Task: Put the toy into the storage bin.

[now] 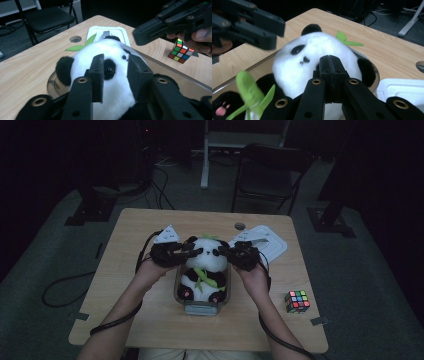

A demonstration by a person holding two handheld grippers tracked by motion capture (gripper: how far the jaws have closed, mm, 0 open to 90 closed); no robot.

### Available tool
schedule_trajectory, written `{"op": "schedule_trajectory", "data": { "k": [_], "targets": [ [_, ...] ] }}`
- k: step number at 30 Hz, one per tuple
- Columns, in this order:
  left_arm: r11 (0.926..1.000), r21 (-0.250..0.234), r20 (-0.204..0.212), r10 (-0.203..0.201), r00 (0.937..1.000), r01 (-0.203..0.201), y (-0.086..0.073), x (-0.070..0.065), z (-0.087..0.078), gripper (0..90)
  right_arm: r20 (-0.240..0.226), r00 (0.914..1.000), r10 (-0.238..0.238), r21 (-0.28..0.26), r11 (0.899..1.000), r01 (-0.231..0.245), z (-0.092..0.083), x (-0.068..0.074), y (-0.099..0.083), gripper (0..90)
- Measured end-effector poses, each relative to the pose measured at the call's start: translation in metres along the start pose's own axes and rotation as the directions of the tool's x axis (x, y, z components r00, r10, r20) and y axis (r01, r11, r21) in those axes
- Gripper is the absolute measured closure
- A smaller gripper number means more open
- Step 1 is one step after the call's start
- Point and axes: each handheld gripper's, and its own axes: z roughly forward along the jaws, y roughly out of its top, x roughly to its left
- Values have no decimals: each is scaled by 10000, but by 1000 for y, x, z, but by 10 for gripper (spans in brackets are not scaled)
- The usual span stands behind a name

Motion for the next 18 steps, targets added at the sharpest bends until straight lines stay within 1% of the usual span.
{"op": "schedule_trajectory", "data": {
  "k": [1, 2, 4, 5, 7, 9, 11, 12, 17, 18],
  "targets": [
    [9999, 146, 28, 54, 10000, -55, 0, 0, 4, 681, -12, 10000, 15, 21, 10000, -15, 2, 0, 1, 900],
    [9998, 191, -53, 111, 9999, -110, 0, 0, 6, 708, -34, 10000, 4, 40, 10000, -3, 5, 0, 3, 900],
    [9995, 308, -70, 74, 9999, -72, 0, 1, 12, 708, -11, 10000, 28, 64, 10000, -28, 10, 0, 5, 900],
    [9994, 344, -164, 93, 9998, -87, 0, 2, 15, 708, -5, 10000, 67, 131, 9999, -67, 12, 0, 6, 900],
    [9987, 509, -214, -19, 9998, 30, -1, 5, 20, 708, -29, 9998, 183, 199, 9996, -183, 19, -2, 5, 900],
    [9986, 517, -217, -137, 9997, 148, -4, 6, 22, 708, -61, 9995, 310, 308, 9991, -308, 22, -3, 3, 900],
    [9980, 556, -190, -277, 9994, 287, -6, 8, 23, 709, -61, 9995, 312, 272, 9991, -310, 24, -3, 1, 900],
    [9977, 629, -197, -247, 9995, 259, -7, 8, 24, 714, -60, 9993, 373, 269, 9989, -371, 24, -3, 0, 900],
    [9943, 971, -280, -409, 9988, 435, -12, 11, 29, 716, 66, 9996, 271, 625, 9977, -274, 32, -2, -4, 900],
    [9933, 1012, -249, -537, 9982, 560, -13, 12, 31, 716, 101, 9996, 253, 660, 9975, -259, 33, -3, -4, 900]
  ]
}}
